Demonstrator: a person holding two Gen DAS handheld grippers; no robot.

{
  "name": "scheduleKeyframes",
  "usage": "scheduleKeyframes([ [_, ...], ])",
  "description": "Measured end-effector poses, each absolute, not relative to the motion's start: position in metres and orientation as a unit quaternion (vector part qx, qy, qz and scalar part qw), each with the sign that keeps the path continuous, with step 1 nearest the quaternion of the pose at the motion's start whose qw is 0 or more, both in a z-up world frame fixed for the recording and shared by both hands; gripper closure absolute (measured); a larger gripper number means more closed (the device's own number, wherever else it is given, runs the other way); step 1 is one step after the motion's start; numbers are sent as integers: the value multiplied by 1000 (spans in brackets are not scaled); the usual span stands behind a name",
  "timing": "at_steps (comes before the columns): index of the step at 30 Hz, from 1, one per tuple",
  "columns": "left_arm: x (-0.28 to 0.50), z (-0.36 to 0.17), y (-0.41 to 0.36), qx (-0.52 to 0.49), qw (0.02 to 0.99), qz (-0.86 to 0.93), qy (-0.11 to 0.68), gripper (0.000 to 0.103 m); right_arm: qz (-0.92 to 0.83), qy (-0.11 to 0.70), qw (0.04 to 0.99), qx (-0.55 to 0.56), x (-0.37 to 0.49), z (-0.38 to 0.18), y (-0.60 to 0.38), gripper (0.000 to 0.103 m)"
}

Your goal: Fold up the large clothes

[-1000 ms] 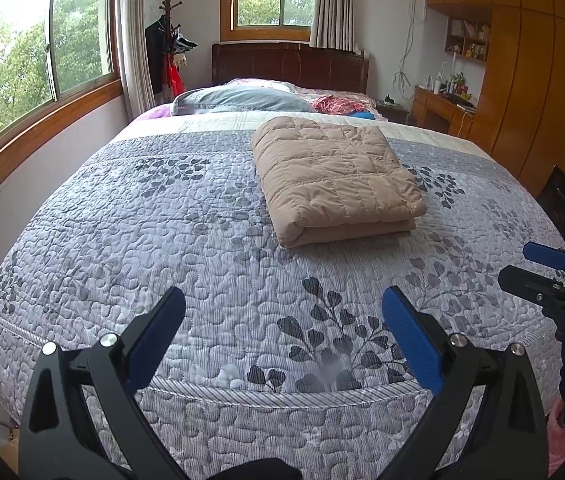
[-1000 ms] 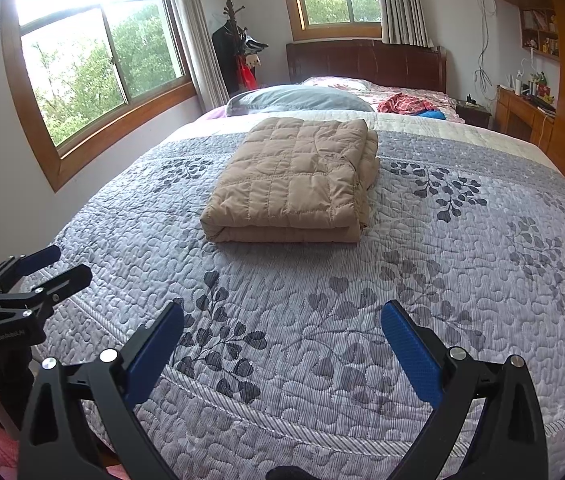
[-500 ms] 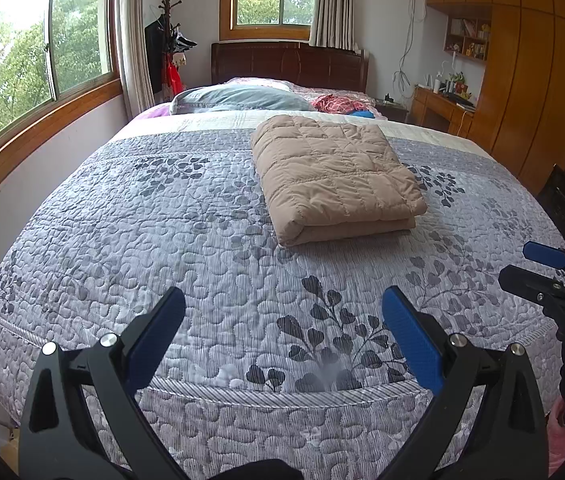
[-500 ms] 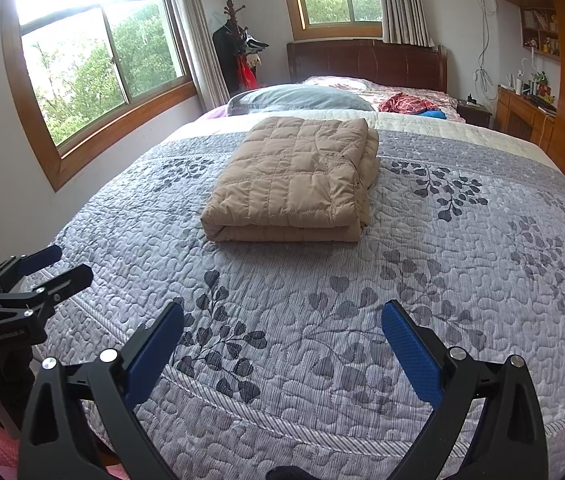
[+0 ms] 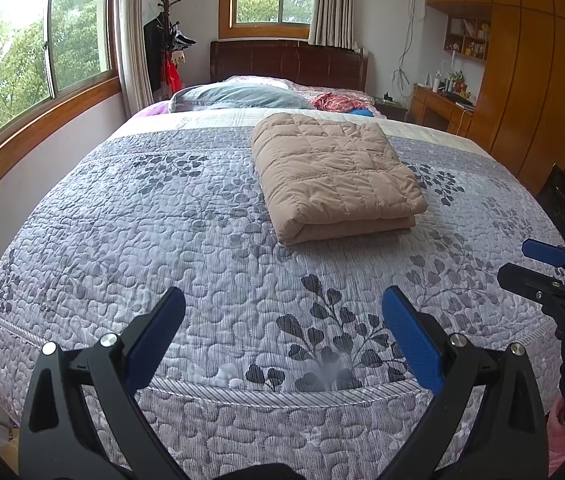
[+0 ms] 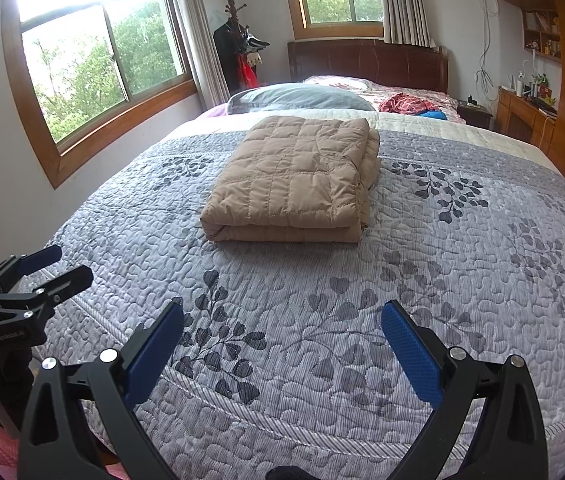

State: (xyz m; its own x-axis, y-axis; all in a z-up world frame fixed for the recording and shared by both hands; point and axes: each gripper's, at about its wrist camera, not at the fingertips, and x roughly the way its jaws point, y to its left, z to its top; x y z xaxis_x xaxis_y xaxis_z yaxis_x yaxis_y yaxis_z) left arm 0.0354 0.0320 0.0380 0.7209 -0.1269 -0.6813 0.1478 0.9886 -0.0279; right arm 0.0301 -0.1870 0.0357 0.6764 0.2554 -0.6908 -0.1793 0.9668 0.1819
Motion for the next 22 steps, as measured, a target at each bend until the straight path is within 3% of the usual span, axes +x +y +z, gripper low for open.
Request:
scheduleKeyframes([
  [22, 37, 36, 34, 15, 927, -75, 367, 5, 120, 385, 914, 48, 32, 36, -187, 4],
])
